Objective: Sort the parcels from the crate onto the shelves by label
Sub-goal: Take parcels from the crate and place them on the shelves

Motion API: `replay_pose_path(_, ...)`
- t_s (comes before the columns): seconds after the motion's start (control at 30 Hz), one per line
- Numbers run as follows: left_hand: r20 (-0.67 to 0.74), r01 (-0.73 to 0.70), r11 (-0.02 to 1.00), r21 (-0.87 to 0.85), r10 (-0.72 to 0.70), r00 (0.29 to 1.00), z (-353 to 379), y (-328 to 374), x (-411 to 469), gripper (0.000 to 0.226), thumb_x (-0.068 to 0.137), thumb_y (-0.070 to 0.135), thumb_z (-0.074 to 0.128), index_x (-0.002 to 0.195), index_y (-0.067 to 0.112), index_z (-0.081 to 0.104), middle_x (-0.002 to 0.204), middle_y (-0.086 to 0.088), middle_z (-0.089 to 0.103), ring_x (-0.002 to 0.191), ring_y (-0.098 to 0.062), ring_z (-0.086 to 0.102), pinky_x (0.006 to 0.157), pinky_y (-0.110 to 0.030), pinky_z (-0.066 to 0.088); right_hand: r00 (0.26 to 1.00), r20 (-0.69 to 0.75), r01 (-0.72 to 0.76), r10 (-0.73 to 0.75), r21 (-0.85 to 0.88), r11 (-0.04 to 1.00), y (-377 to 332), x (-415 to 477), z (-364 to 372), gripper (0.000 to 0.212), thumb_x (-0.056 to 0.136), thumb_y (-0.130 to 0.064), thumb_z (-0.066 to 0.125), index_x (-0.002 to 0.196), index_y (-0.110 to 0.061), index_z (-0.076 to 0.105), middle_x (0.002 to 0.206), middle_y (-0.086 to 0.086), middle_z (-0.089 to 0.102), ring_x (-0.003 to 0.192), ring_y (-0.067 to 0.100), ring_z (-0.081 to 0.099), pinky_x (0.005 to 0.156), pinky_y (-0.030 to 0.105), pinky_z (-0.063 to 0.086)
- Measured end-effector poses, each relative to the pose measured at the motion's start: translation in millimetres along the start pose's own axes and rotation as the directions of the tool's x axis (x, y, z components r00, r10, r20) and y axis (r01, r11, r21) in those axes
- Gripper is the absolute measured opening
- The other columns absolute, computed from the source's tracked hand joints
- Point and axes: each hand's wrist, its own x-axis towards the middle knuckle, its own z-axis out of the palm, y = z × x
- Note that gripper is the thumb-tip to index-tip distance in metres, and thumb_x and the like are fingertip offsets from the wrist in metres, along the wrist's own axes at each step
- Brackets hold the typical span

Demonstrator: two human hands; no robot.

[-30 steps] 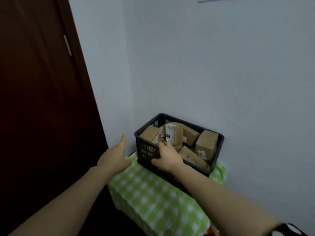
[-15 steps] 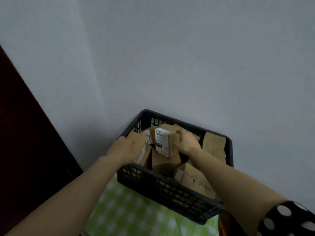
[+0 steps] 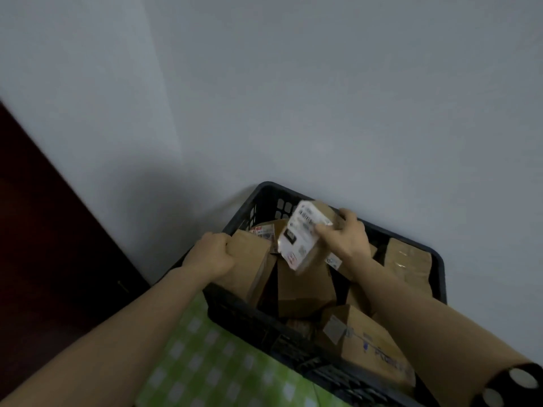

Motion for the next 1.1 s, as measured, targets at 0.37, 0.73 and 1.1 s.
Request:
replay_pose_path(0.37, -0.048, 0.043, 0.261, -0.964, -0.333, 0.942, -48, 65, -189, 0.039, 0.085, 0.032, 0.068, 0.108, 0.002, 0.062, 0.080, -0.007, 0.066, 0.069, -0.010, 0.070, 0.062, -0.018, 0.054, 0.697, 0.658, -0.492, -0.286, 0.728, 0.478, -66, -153, -8, 0.040, 0.084, -0.009, 0.063, 0.123, -0.006, 0.053, 0.112, 0.015, 0.065, 0.096, 0.028, 0.064, 0.080, 0.035, 0.055)
replay_pose_path(0.73, -0.344, -0.195, 0.297, -0.935, -0.617, 0.708, -89, -12, -446, 0.033, 0.079, 0.015, 0.074, 0.111, 0.018, 0.065, 0.104, -0.001, 0.073, 0.109, -0.020, 0.064, 0.089, -0.042, 0.053, 0.248, 0.805, -0.306, -0.538, 0.592, 0.745, -139, -344, 10, 0.106, 0.061, -0.018, 0.083, 0.149, -0.024, 0.024, 0.132, 0.006, 0.058, 0.125, 0.027, 0.050, 0.111, 0.044, 0.032)
replay_pose_path(1.1, -0.426, -0.242, 0.351, -0.904, -0.714, 0.556, -90, -52, -641, 0.050, 0.076, 0.007, 0.075, 0.122, 0.017, 0.058, 0.106, -0.002, 0.073, 0.109, -0.021, 0.064, 0.098, -0.045, 0.048, -0.102, 0.802, 0.068, -0.589, 0.597, 0.800, -186, -523, 28, 0.089, 0.063, -0.006, 0.082, 0.140, -0.015, 0.041, 0.110, 0.005, 0.071, 0.101, 0.024, 0.068, 0.099, 0.050, 0.046)
